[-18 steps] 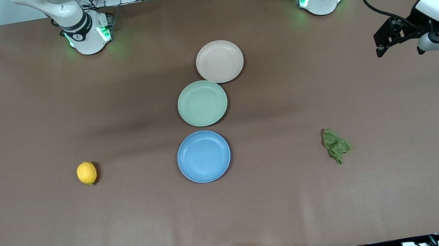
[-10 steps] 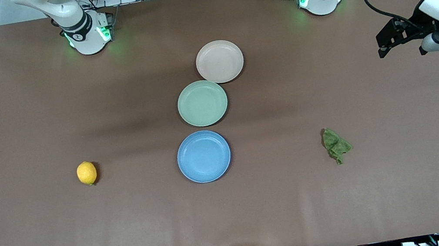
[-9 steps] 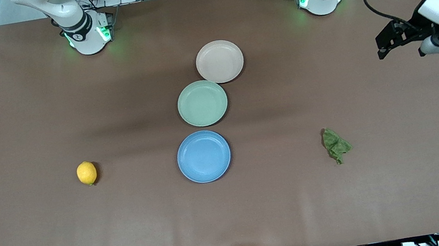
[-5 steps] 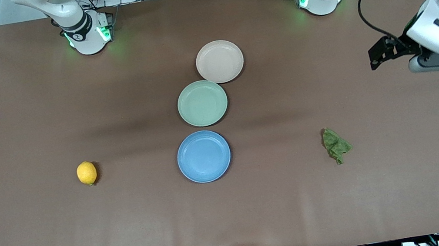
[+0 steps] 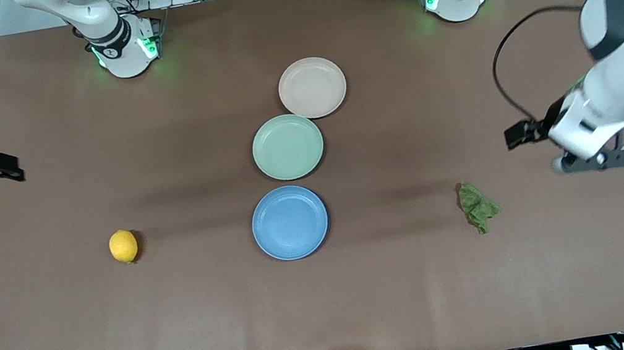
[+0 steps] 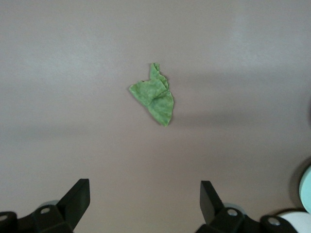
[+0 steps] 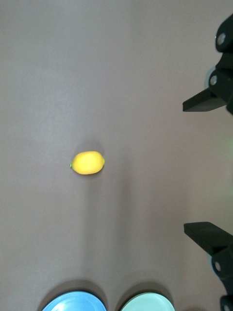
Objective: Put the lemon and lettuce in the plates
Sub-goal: 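Reach the right gripper to the lemon while the left gripper reaches the lettuce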
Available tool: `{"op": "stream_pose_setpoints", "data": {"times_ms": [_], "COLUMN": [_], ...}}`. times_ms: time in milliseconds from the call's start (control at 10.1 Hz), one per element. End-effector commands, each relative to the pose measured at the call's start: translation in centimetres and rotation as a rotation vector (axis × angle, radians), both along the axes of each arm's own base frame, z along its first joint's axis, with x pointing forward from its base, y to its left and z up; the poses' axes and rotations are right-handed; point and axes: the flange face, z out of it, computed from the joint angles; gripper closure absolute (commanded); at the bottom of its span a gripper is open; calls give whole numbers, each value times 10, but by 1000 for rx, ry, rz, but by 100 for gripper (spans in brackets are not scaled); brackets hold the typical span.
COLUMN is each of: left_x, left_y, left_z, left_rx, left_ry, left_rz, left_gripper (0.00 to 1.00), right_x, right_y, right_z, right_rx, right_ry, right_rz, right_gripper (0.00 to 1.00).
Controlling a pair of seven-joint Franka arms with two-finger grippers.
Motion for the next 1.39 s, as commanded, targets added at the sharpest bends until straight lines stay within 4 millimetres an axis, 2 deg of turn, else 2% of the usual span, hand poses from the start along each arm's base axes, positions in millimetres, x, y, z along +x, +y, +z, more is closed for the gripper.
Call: {"op": "stream_pose_setpoints", "data": {"times_ms": [0,298,694,793,992,1289], "left_x": [15,36,55,58,54,41], "left_y": [2,-3,3,2,-2,-19], "left_z": [-31,-105,-184,-195,-218,-256], "left_rx": [11,21,0,-1,32,143], "left_ry": [6,21,-10,-22,-20,-23], "left_rz": [56,260,391,468,482,449], "left_gripper": [0,0,0,0,0,0], "right_x": [13,13,5,6,7,7], "right_y": [16,13,3,-3,-1,4], "right_z": [-38,-129,-254,-280,-324,-372], "right_rx": [-4,-2,-16,-21,-28,-26], "right_ry": [-28,-53,-93,-106,-117,-174], "right_rz": [26,29,26,20,29,38], "right_gripper": [0,0,0,0,0,0]}}
